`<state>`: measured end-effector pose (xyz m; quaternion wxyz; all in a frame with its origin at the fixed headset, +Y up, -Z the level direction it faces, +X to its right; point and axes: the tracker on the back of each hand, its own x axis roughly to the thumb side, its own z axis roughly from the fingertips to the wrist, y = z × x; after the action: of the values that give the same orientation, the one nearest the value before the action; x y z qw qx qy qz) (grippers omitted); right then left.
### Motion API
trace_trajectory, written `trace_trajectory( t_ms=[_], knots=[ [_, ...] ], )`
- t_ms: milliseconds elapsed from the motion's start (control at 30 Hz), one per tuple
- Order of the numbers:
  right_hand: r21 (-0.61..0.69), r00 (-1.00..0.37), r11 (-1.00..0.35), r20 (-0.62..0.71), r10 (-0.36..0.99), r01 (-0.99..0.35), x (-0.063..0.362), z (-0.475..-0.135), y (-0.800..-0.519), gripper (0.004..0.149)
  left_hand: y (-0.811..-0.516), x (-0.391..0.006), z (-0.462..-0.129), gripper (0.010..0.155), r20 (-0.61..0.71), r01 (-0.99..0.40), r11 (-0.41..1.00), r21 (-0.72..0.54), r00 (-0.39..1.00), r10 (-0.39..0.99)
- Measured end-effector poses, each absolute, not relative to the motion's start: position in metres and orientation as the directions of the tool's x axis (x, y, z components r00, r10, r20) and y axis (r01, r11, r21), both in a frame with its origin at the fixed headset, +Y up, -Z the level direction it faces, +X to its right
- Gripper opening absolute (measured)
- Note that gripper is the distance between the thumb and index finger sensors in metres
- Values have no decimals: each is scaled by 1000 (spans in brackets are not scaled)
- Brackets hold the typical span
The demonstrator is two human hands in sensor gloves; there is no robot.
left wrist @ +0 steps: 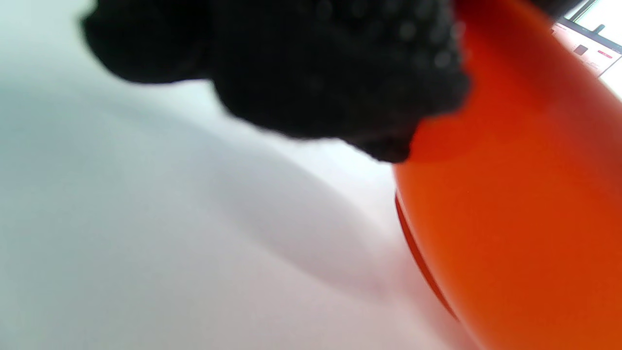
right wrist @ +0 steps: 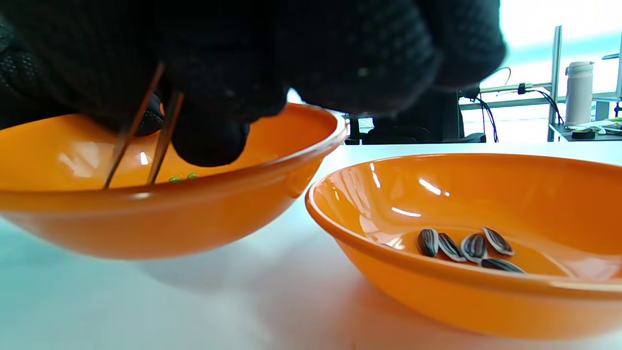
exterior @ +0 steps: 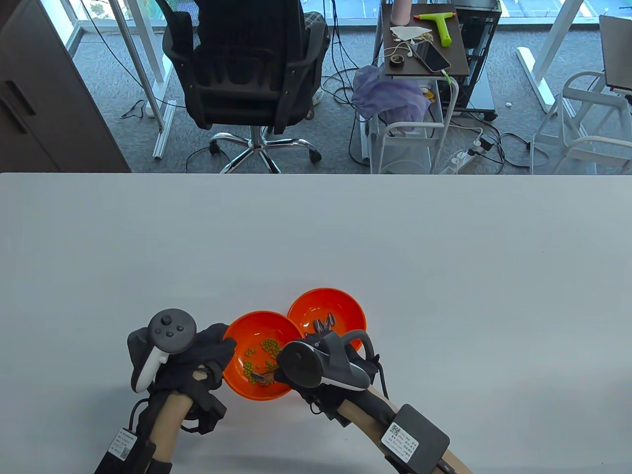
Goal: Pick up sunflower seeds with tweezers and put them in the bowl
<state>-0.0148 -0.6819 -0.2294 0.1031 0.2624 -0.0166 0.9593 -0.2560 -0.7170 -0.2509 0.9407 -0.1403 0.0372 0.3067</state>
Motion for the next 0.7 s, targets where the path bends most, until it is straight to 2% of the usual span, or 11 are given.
trace_trajectory(
  t_ms=[433,700],
  knots=[
    [-18,-838,-969,507,203,-246,-10,-231,-678,40,-717,-256,-251,48,-158,-590,770,-243,807,569],
    [-81,-879,-947,403,255,-312,17,-246,-664,40,-717,-256,-251,48,-163,-590,770,-243,807,567]
  ],
)
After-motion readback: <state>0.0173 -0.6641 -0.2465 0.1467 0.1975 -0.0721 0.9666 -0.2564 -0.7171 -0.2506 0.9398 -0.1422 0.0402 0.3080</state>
